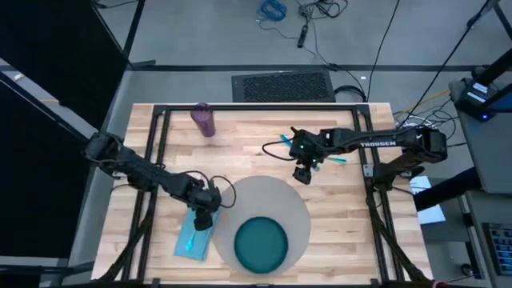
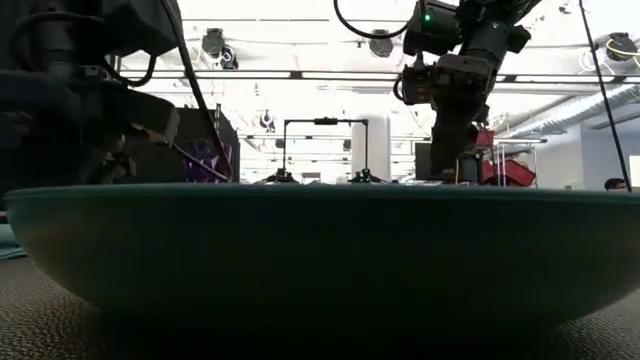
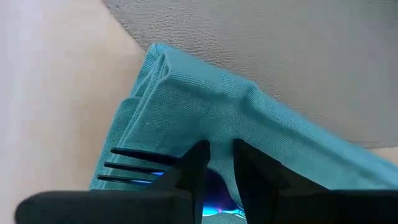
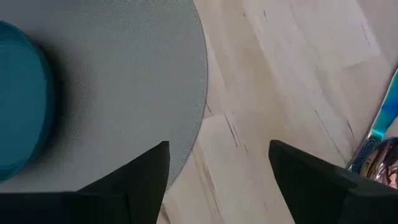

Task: Set table place
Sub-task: Adjust the blue table napkin

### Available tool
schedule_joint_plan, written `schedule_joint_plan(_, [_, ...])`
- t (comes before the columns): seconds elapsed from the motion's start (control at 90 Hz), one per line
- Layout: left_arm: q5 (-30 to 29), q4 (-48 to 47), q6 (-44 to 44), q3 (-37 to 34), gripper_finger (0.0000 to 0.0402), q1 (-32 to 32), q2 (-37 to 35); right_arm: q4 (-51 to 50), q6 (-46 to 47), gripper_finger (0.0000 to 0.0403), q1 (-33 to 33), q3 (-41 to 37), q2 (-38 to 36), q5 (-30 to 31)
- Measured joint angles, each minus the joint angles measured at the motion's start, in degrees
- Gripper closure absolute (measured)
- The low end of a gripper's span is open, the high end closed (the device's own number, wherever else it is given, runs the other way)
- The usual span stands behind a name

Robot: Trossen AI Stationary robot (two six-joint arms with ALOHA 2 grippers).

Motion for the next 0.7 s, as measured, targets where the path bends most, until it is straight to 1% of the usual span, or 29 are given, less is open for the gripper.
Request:
schedule_joint_plan(0.178, [-1.33,-4.10,-2.88,-0.04,0.0338,0.00,0.00,-0.01,-0.06,0.0145,0.00,0.00,0.00,0.00])
schedule_joint_plan(0.367, [-1.57,-4.57,-3.34,0.00,0.0338,-0.25,0.02,-0.02,-0.17,0.0145,0.00,0.00,0.00,0.00])
schedule_joint_plan(0.578, [-4.37,-6.39,-2.65,2.71,0.0338,-1.05,-1.34,-0.11,-0.19,0.0145,0.00,0.00,0.00,0.02])
schedule_joint_plan(0.7, [-5.85,-9.98,-2.42,4.60,0.0338,-1.03,-3.58,-0.20,-0.19,0.0145,0.00,0.00,0.02,0.04])
